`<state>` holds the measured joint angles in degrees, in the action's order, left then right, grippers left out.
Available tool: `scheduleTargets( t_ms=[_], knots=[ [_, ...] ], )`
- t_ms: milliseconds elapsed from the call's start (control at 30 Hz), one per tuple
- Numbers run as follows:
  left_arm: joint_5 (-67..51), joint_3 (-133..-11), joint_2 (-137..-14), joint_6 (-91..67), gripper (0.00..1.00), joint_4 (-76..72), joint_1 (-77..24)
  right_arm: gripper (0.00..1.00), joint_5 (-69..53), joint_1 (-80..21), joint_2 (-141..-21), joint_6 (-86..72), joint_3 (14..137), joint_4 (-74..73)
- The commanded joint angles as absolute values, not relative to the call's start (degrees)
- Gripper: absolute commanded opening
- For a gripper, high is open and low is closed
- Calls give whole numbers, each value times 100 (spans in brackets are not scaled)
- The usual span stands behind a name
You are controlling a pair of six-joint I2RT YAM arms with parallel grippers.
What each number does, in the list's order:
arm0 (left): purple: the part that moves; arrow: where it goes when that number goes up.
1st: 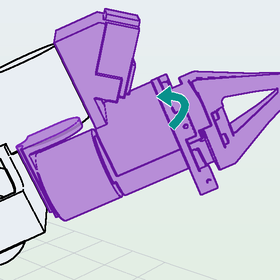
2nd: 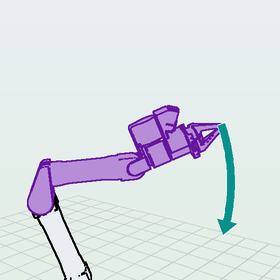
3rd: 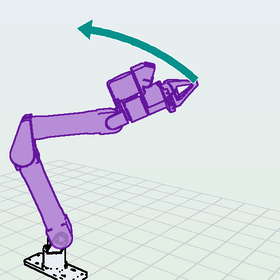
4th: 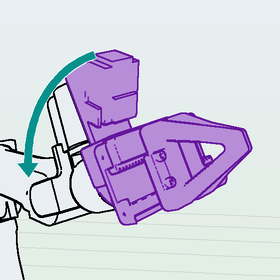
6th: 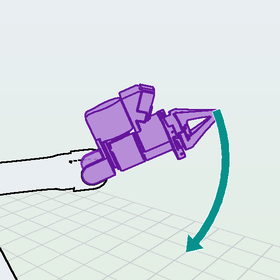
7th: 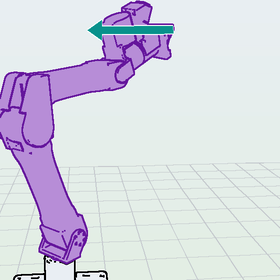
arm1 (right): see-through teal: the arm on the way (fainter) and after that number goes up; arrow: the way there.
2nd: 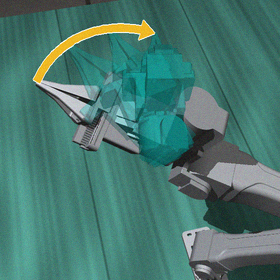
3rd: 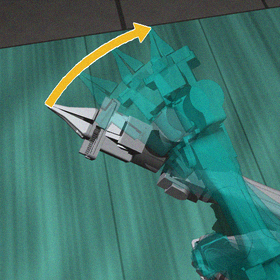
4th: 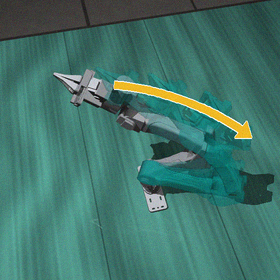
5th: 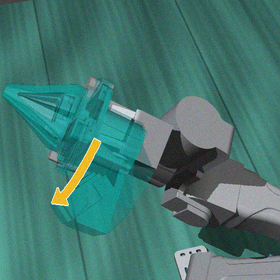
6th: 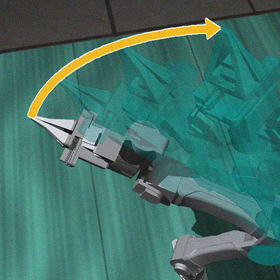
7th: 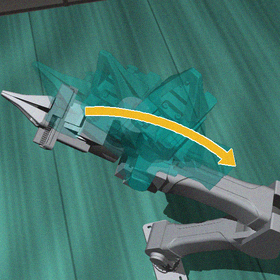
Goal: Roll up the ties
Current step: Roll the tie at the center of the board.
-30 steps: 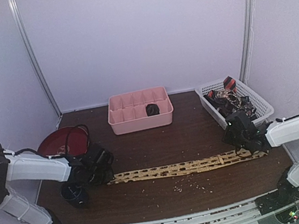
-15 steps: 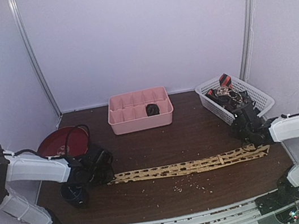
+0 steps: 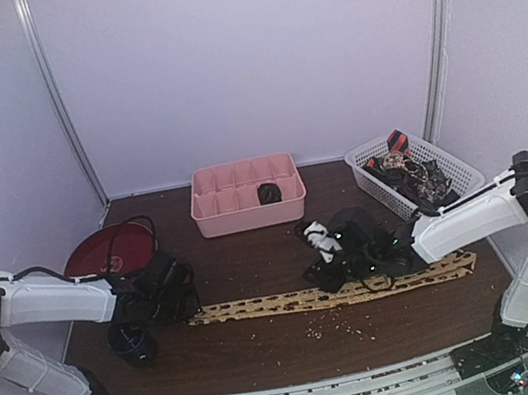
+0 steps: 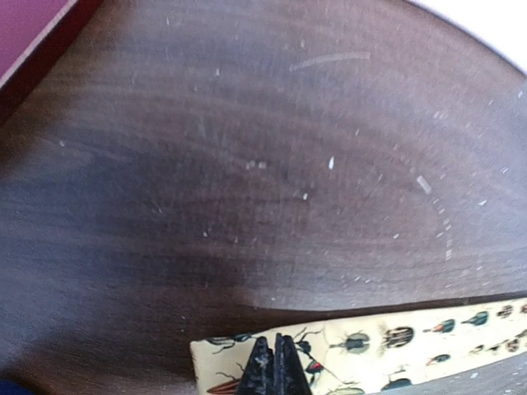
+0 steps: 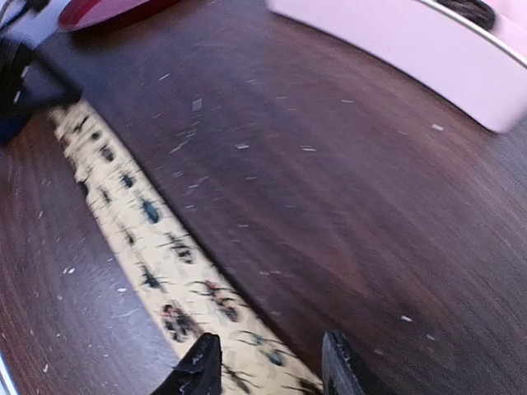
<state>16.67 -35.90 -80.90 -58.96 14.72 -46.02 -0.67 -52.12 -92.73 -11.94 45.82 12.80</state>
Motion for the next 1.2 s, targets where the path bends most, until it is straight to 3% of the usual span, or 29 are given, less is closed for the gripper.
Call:
scheduleTargets(
  t_ms=[0, 367, 633, 733, 933, 1167],
  knots=[
    [1546, -3524, -7707, -5752, 0, 1509, -4391, 43, -266, -5928, -10076, 591, 5217, 1379],
    [1343, -3354, -7457, -5506, 20, 1557, -4113, 48, -454, -6347, -11618, 1674, 6741, 1013],
    [1285, -3394, -7976, -5426, 22, 1479, -4114, 45, -186, -6330, -11853, 2009, 6713, 1003],
    [1304, -3415, -8098, -5406, 19, 1445, -4112, 37, -216, -6333, -11876, 2030, 6693, 998],
    [1336, -3510, -8251, -5351, 14, 1467, -4115, 9, -349, -6336, -11772, 2065, 6518, 1104],
    [1363, -3531, -8296, -5226, 0, 1379, -4085, 1, -80, -6291, -11742, 1995, 6433, 1257]
  ],
)
